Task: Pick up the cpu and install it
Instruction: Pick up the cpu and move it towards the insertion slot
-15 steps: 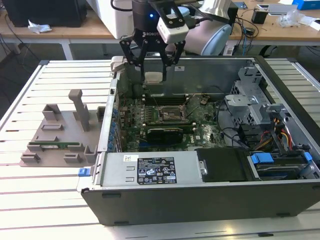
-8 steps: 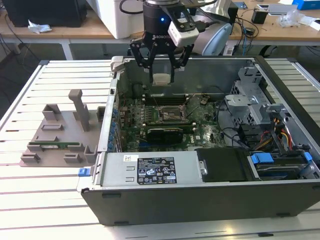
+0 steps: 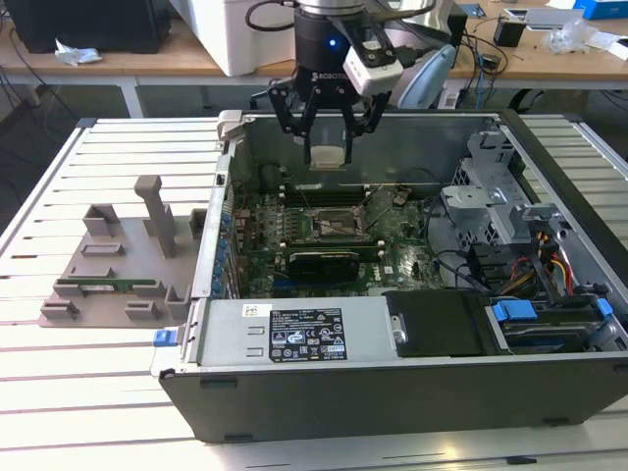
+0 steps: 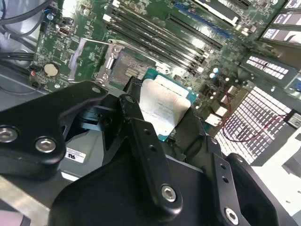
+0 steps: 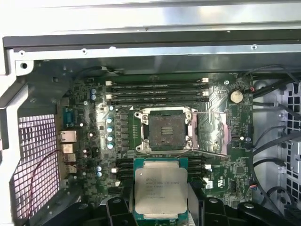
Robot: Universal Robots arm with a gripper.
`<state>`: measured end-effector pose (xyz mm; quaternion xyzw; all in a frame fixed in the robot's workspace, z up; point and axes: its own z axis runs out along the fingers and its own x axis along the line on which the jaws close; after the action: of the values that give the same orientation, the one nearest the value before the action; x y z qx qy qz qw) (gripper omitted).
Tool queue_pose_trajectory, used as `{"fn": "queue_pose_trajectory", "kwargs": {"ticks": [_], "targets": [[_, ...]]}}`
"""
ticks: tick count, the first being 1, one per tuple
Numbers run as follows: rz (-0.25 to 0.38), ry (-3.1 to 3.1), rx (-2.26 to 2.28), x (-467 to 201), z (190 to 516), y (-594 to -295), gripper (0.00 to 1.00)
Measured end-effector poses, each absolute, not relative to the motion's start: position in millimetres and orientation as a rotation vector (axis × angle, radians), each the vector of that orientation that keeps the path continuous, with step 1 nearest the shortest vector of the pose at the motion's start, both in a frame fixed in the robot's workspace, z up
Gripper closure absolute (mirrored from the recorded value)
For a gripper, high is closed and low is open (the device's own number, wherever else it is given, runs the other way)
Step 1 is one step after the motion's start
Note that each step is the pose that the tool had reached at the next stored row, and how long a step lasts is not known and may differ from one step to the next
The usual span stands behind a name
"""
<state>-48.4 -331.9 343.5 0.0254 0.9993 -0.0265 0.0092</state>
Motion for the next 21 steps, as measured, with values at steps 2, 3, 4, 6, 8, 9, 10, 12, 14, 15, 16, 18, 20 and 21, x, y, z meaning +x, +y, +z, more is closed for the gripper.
{"fn": "queue_pose_trajectory", "kwargs": {"ticks": [2, 3, 4, 6, 8, 9, 10, 12, 14, 15, 16, 18, 20, 21], "targets": [[-0.083, 3.121, 0.079, -45.0, 342.1, -330.7, 0.46], [-0.083, 3.121, 0.079, -44.1, 341.7, -330.4, 0.46], [-0.083, 3.121, 0.079, -42.1, 340.7, -329.6, 0.46], [-0.083, 3.121, 0.079, -38.9, 339.4, -328.2, 0.46], [-0.084, 3.121, 0.079, -36.6, 338.5, -326.9, 0.46], [-0.084, 3.121, 0.079, -35.6, 338.1, -326.4, 0.46], [-0.084, 3.121, 0.079, -34.0, 337.3, -325.5, 0.46], [-0.085, 3.121, 0.079, -30.5, 335.5, -323.0, 0.46], [-0.085, 3.121, 0.079, -28.5, 334.0, -321.1, 0.46], [-0.085, 3.121, 0.079, -27.5, 333.2, -320.0, 0.46], [-0.085, 3.121, 0.079, -26.3, 332.2, -318.8, 0.46], [-0.085, 3.121, 0.079, -23.7, 329.2, -315.8, 0.46], [-0.085, 3.121, 0.079, -22.6, 323.8, -312.7, 0.46], [-0.085, 3.121, 0.078, -22.6, 320.0, -311.4, 0.46]]}}
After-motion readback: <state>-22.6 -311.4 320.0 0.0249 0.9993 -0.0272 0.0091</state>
